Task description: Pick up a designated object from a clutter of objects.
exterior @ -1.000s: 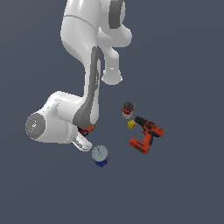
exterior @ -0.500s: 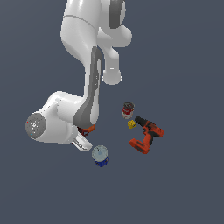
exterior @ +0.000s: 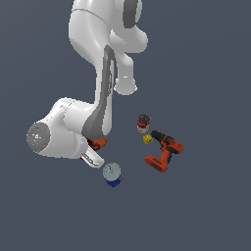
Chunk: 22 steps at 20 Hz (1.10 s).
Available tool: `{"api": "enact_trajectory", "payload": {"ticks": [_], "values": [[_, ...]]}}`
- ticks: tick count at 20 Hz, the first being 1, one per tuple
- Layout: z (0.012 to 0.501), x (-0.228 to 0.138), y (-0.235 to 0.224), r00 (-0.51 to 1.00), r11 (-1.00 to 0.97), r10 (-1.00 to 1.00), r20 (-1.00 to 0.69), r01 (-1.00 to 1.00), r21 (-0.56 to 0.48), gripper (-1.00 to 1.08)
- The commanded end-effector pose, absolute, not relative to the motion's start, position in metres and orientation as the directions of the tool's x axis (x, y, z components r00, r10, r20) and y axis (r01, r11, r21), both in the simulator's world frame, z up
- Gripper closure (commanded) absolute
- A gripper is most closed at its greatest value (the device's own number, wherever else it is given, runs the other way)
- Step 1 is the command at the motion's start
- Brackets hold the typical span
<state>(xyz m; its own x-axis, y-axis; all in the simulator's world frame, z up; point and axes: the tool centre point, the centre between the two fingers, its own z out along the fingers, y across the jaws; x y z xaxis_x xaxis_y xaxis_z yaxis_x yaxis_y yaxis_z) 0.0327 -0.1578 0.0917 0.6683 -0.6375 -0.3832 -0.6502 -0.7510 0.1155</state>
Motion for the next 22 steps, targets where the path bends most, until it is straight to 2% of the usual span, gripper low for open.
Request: {"api": "enact_trajectory", "payload": {"ticks": [1,22], "values": [[0.108,0.034,-0.153,0.67,-0.751,-0.638,-0.38,-0.65,0.113,1.08],[0.33,0.042,-0.085,0.67,-0.752,-0.637,-0.38,-0.649,0.115,1.08]]}}
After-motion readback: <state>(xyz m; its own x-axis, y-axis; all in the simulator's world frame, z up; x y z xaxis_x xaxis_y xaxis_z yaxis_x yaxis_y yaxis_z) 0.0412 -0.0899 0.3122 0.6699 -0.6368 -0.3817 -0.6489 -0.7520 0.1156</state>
